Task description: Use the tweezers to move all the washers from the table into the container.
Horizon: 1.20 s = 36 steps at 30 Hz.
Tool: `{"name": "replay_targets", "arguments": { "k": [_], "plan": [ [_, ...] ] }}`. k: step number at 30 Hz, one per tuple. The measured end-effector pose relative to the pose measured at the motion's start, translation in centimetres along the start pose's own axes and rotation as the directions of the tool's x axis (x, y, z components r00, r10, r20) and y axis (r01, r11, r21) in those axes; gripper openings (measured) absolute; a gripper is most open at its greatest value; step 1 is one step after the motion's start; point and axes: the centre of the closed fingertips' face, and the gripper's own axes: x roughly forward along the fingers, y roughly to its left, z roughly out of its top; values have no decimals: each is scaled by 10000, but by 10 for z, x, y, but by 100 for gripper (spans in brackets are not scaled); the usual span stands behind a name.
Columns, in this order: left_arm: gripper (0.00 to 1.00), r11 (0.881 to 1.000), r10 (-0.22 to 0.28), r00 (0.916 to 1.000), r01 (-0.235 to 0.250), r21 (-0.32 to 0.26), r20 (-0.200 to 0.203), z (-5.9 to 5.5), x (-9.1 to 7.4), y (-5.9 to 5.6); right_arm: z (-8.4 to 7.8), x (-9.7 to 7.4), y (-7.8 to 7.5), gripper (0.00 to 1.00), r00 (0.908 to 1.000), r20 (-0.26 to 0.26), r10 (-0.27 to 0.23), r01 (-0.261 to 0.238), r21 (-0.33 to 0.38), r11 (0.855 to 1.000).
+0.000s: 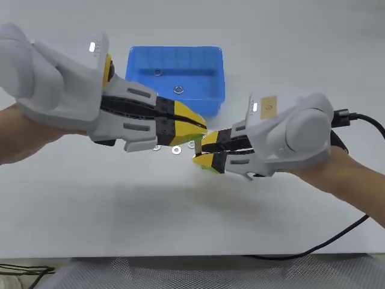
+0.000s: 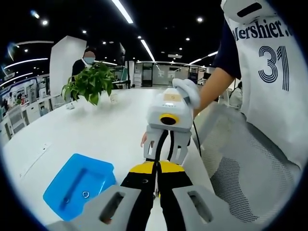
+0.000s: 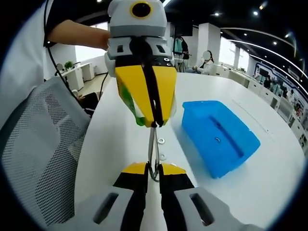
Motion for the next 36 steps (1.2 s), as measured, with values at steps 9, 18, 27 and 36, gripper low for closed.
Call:
{"name": "replay_targets", "arguments": {
  "k": [9,18,27,36],
  "plan": [
    [5,9990,106,9998,-114,428,184,19,-17,-2,23,-9,0,9,9995,320,-46,54,-261,9996],
    [5,9942,438,9988,-459,973,238,38,-42,-1,56,-12,-4,9,9982,582,-143,191,-842,9963],
    [5,9852,578,9979,-618,1602,297,61,-58,7,84,-19,-15,9,9966,805,-164,273,-1361,9903],
    [5,9787,714,9965,-783,1896,428,74,-65,28,102,-21,-38,9,9950,987,-162,314,-1550,9874]
  ]
}}
